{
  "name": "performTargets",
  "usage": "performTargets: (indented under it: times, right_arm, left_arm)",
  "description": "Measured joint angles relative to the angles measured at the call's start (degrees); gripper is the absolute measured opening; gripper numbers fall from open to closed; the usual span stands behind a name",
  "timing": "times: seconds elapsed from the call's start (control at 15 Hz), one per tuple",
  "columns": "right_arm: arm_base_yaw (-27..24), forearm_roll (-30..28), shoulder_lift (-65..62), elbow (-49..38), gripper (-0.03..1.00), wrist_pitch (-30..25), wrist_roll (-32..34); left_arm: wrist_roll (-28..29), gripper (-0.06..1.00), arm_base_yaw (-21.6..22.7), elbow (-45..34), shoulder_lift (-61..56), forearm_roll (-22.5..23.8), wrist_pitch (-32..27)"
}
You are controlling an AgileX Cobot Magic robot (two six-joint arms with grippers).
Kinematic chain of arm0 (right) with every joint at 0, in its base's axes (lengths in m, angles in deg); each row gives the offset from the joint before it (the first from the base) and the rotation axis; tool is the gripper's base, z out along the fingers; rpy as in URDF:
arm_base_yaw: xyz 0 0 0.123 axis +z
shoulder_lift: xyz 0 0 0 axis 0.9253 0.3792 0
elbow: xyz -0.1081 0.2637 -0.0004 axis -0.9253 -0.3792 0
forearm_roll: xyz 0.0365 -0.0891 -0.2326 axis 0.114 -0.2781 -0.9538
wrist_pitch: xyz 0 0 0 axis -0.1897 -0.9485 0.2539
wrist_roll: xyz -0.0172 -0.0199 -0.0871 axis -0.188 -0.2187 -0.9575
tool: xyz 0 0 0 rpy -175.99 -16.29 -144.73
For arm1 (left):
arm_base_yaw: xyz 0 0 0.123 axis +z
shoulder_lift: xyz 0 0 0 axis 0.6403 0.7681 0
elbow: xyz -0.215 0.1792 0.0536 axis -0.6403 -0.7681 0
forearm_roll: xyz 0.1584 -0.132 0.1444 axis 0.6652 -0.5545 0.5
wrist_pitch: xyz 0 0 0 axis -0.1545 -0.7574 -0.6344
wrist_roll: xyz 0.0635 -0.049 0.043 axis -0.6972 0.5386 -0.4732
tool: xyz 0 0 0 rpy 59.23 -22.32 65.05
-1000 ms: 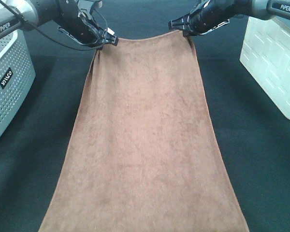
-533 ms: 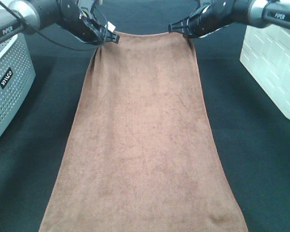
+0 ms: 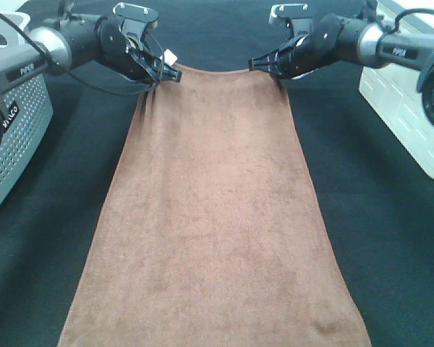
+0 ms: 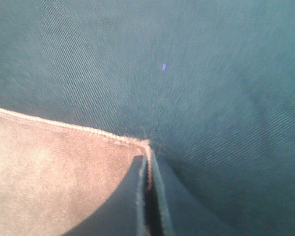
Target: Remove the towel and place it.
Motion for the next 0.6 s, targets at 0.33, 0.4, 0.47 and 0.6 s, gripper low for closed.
performTargets:
  times: [0.33, 0.4, 0.47, 0.6]
  right_arm:
    - [0.00, 1.03, 3.38, 3.38, 0.00, -0.80, 0.00]
    - [0.00, 1.26, 4.01, 3.44, 0.01, -0.80, 0.00]
    - [-0.23, 1.55, 4.41, 3.44, 0.06, -0.80, 0.00]
    - [-0.86, 2.29, 4.58, 3.44, 0.19, -0.17, 0.00]
  left_arm:
    - [0.06, 0.01, 0.00, 0.00, 2.81, 0.00, 3.44]
    - [0.06, 0.01, 0.00, 0.00, 3.21, -0.06, 4.64]
    - [0.06, 0.01, 0.00, 0.00, 3.44, -0.06, 5.21]
    - [0.06, 0.03, 0.00, 0.00, 3.50, -0.06, 5.67]
